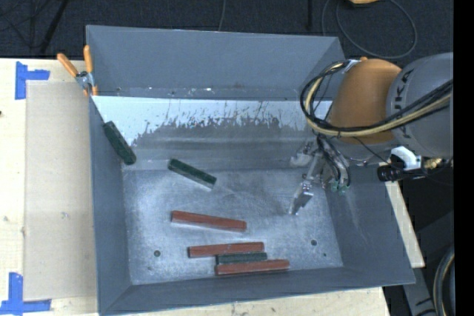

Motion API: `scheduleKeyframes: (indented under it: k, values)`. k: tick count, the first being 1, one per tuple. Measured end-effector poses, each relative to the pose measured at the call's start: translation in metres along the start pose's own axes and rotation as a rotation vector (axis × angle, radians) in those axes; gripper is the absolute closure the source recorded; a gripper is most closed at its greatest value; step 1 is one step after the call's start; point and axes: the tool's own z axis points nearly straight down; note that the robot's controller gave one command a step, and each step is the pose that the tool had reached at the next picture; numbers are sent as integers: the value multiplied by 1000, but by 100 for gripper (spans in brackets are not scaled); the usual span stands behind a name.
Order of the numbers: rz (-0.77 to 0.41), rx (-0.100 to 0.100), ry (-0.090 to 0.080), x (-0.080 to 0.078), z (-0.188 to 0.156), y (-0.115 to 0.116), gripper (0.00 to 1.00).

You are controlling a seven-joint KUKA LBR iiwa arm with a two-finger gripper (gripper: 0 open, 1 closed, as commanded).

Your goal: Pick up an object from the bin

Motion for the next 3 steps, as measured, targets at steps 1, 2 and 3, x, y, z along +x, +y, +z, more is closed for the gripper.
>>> scheduleKeyframes:
  k: [1,2,3]
  values:
    - [-21,1,1,31,1,33,0]
    - [-134,-1,3,54,2,54,0]
    - [-44,3,1,44,4,82,0]
